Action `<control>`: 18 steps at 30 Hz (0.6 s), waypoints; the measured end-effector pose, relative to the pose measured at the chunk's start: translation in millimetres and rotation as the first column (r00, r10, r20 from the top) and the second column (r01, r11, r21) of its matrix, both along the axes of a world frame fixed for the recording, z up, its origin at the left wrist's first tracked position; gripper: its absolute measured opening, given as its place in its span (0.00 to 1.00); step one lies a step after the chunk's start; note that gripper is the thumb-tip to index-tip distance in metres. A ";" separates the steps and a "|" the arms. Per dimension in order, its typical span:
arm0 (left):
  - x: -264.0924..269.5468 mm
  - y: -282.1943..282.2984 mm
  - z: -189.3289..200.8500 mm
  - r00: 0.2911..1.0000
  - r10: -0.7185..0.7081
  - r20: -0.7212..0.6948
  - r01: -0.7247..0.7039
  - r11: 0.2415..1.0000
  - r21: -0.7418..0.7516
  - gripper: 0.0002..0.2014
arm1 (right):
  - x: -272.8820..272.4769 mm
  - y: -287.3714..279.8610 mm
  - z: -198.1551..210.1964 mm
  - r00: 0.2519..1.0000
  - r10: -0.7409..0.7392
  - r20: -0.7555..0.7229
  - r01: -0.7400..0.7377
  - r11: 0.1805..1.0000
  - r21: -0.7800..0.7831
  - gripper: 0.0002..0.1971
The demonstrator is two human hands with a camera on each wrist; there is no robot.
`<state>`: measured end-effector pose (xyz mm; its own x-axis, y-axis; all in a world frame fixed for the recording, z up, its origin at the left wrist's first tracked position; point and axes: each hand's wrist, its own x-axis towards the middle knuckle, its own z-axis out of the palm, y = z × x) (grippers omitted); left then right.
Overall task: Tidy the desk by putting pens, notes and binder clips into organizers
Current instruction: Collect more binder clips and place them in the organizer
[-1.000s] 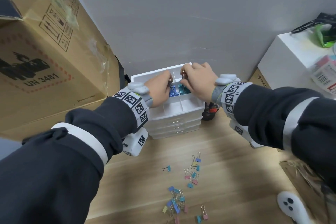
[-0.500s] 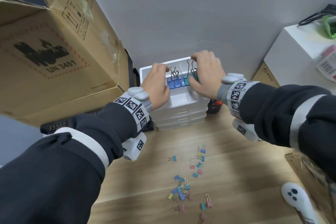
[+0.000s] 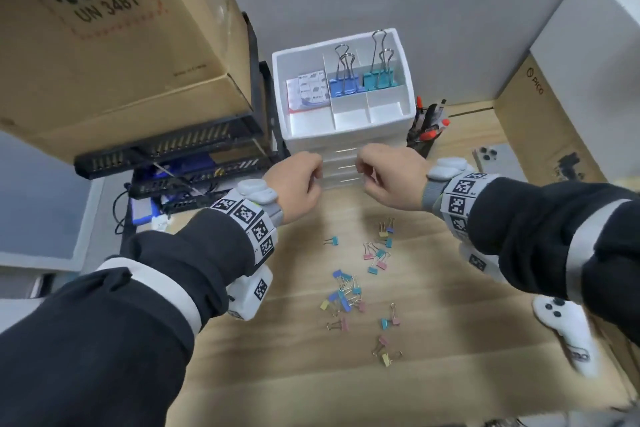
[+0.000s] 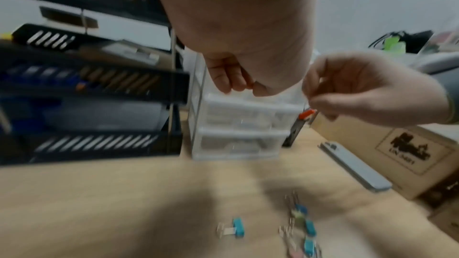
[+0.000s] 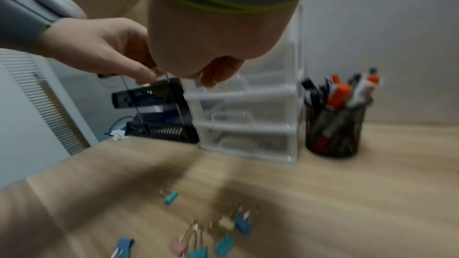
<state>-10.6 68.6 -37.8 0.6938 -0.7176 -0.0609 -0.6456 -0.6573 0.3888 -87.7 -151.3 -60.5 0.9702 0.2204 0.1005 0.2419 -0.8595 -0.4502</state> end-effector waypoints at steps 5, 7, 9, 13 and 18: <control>-28.0 28.1 -56.7 0.992 0.040 -0.118 -0.025 0.992 0.125 0.07 | -39.7 -6.2 -75.5 0.924 -0.181 -0.338 0.173 0.983 -0.056 0.05; -36.4 34.6 -78.3 0.986 0.052 -0.157 -0.028 0.988 0.154 0.07 | -53.7 -7.3 -99.5 0.899 -0.186 -0.397 0.178 0.982 -0.060 0.05; -43.6 37.3 -96.0 0.980 0.053 -0.193 -0.022 0.987 0.160 0.06 | -65.4 -4.4 -117.4 0.891 -0.175 -0.419 0.173 0.984 -0.042 0.07; -50.1 31.8 -125.1 0.982 0.033 -0.187 -0.007 0.990 0.138 0.11 | -76.2 3.6 -136.5 0.908 -0.185 -0.375 0.191 0.981 -0.020 0.09; -56.2 9.6 -147.0 0.984 0.012 -0.178 0.014 0.990 0.141 0.16 | -79.1 6.9 -144.5 0.922 -0.179 -0.345 0.172 0.984 -0.050 0.11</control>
